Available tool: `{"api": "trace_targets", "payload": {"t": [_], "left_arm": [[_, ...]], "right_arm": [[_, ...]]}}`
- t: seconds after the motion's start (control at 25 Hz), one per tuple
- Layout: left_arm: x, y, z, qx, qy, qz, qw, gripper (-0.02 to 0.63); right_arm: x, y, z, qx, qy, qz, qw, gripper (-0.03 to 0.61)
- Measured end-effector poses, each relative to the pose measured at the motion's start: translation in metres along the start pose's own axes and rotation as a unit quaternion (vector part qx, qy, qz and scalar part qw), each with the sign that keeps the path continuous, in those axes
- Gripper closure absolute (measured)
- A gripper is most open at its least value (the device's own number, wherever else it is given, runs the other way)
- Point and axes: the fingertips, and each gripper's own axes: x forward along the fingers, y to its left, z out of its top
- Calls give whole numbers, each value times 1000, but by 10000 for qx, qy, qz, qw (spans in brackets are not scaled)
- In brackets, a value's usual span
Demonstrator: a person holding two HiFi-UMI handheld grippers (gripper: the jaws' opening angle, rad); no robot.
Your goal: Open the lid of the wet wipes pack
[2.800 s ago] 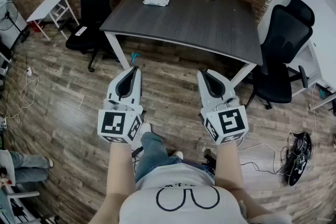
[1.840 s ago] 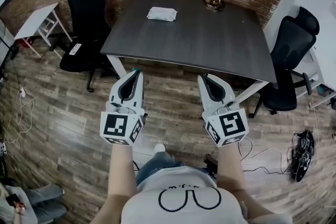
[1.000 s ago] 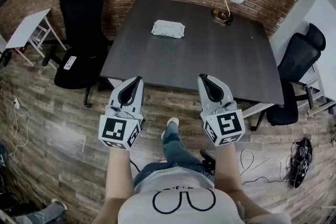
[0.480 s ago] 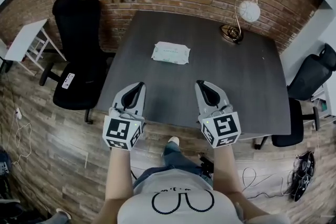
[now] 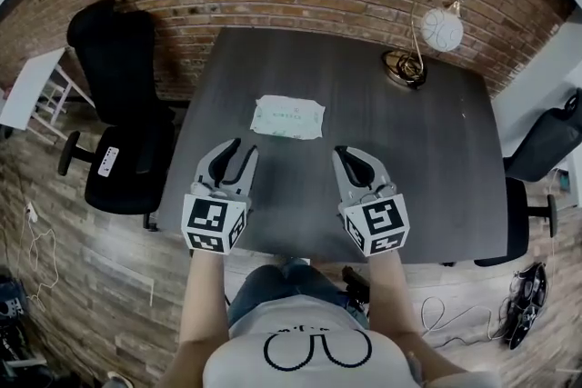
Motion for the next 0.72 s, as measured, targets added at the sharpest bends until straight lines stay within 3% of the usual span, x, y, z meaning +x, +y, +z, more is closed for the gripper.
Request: {"api": "trace_targets", "payload": {"t": [0.2, 0.44, 0.72], "left_arm": [[28, 4, -10, 121, 251, -354, 9990, 388], [58, 0, -25, 681, 580, -1201, 9887, 388], [101, 14, -60, 1178, 1120, -1754, 9710, 388]], "right_arm": [[22, -10, -15, 168, 168, 9, 9997, 576], [48, -11, -34, 297, 402, -5, 9987, 575], [88, -13, -63, 623, 797, -143, 9948, 558]]}}
